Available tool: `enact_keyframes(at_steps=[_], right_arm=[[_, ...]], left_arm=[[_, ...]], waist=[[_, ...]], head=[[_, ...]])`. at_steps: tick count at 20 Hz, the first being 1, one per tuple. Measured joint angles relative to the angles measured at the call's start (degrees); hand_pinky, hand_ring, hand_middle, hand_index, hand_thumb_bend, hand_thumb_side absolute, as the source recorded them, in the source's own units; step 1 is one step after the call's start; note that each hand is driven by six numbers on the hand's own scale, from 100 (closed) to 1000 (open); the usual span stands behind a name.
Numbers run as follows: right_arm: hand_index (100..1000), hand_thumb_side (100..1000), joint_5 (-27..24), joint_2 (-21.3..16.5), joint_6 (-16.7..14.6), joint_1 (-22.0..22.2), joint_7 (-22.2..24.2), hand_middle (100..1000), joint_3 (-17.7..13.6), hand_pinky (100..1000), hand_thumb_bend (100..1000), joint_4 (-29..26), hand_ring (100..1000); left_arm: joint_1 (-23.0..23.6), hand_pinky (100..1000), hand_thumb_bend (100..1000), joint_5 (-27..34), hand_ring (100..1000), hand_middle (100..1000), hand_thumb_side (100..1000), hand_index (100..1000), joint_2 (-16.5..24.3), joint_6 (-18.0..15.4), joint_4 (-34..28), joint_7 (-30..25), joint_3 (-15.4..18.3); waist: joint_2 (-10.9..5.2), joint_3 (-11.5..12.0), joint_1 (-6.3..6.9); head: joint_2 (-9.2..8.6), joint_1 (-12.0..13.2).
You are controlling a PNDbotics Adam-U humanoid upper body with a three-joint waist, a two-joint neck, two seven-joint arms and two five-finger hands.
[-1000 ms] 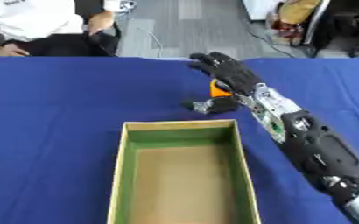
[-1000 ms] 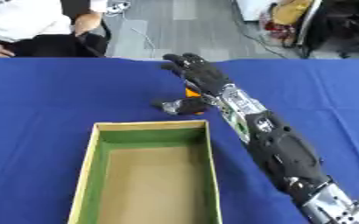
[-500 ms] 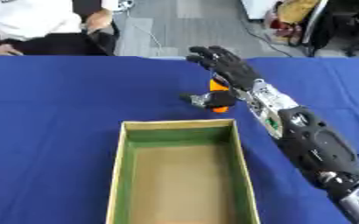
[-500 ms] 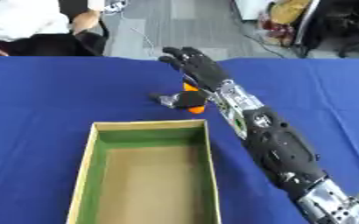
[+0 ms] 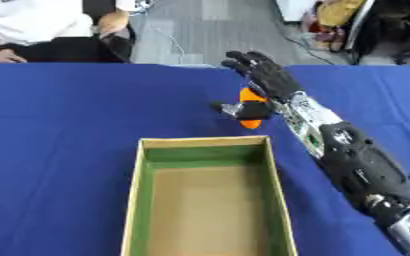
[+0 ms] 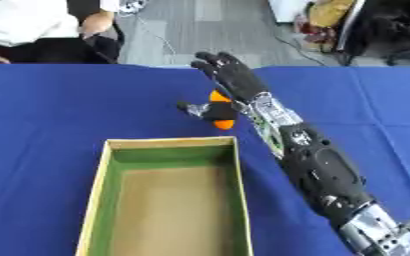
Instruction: Pick up objects on the table and place them in the box.
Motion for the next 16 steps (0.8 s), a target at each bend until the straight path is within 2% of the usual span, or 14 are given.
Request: enact_keyframes(at_steps=[16], right_arm=[[939,1000,2.7,0.0,0.0,0.3,-1.1,955,-1.9,951,561,6.4,894]], left_arm=[[-0.4,749,518,0.0,685,732,776,751,0.0,-0.1,0.0,0.1,0.0]], waist=[[0.68,0.0,0.29]], head=[[-0.58,-0.5]])
